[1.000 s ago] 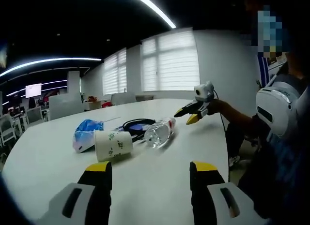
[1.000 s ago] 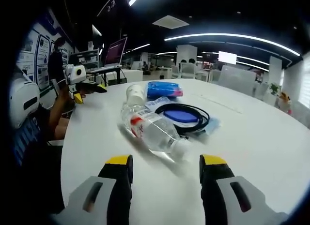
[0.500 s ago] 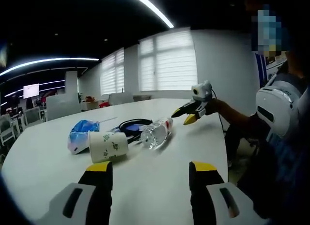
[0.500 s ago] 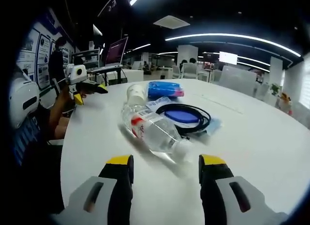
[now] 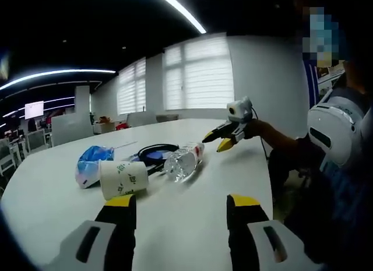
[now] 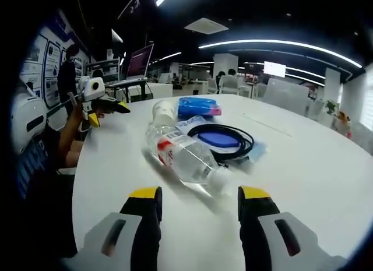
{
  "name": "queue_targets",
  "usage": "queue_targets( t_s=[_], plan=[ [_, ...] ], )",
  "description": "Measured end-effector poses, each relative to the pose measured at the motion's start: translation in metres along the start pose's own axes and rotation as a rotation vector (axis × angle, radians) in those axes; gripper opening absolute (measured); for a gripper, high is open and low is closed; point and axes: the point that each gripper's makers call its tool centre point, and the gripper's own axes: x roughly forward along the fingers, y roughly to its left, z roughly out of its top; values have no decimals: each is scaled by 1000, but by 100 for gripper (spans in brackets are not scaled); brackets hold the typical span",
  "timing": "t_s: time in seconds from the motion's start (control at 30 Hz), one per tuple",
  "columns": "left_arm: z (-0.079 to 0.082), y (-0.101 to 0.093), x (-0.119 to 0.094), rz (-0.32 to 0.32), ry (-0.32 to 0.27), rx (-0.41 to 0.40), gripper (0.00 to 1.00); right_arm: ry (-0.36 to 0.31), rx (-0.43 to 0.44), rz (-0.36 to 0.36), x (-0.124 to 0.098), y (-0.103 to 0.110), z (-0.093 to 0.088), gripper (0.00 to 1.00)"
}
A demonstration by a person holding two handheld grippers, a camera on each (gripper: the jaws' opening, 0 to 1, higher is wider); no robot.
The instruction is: Arrange the tabletop items into an orderly group along one side of the table until the central work area is clear of visible clutter.
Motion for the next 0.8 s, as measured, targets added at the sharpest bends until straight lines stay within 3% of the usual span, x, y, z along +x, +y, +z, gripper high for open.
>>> queue_targets(
  t_s=[0.8],
  plan=[
    [4, -7, 18, -35, 6, 7, 57, 18, -18, -9, 6, -1, 0, 45]
  ],
)
